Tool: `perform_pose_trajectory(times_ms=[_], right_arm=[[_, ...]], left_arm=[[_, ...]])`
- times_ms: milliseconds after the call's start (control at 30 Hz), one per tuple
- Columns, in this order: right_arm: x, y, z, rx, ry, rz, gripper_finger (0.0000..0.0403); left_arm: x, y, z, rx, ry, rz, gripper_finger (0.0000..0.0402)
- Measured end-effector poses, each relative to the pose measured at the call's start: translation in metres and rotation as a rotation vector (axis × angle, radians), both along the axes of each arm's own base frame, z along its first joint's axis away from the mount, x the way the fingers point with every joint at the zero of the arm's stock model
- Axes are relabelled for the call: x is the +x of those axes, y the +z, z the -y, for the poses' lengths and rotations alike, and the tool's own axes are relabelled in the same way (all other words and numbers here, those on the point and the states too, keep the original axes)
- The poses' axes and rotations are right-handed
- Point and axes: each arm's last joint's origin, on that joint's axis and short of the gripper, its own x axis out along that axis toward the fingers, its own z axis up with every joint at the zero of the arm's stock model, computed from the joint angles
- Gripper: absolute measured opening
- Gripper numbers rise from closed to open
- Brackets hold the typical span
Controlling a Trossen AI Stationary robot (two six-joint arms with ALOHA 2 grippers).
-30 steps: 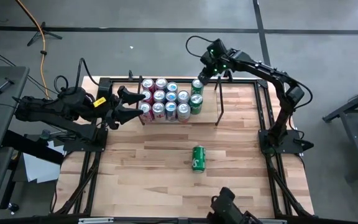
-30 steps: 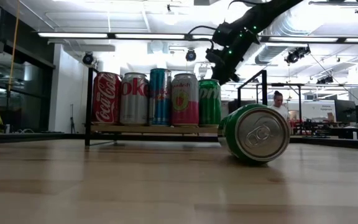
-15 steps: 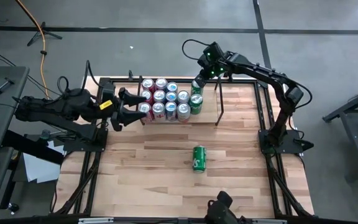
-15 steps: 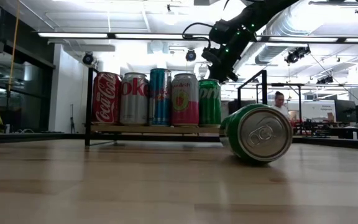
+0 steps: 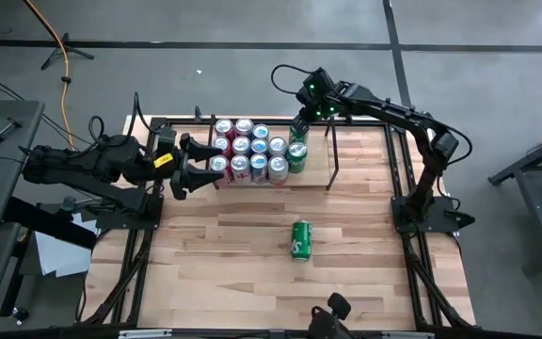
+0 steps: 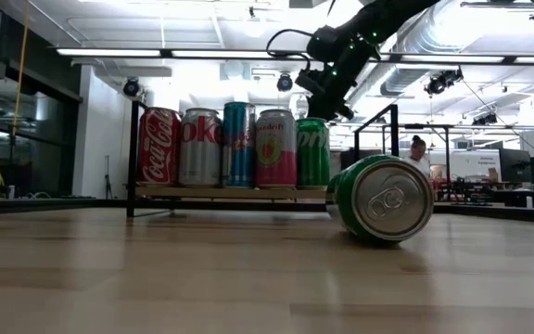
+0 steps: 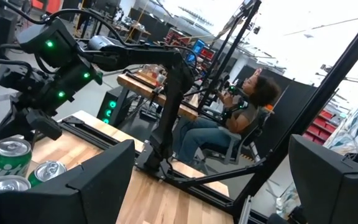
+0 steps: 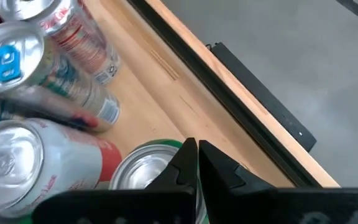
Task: Place canned beverage on shelf
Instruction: Put the green soda can on the shelf aligned with the other green soda cans
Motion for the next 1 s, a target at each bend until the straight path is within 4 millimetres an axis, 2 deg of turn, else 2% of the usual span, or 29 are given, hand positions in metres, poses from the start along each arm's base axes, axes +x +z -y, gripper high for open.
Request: perform_pose_trajectory(times_ms=[200, 1000], right_arm=[[0.000, 0.000, 0.001, 0.029, -0.056, 0.021, 0.0000], [0.006, -0.002, -0.014, 0.086, 0.022, 0.008, 0.0000]], left_arm=[[0.000, 0.000, 0.000, 0.000, 0.000, 0.000, 0.0335], [0.000, -0.001, 0.000, 0.005, 0.000, -0.007, 0.0335]])
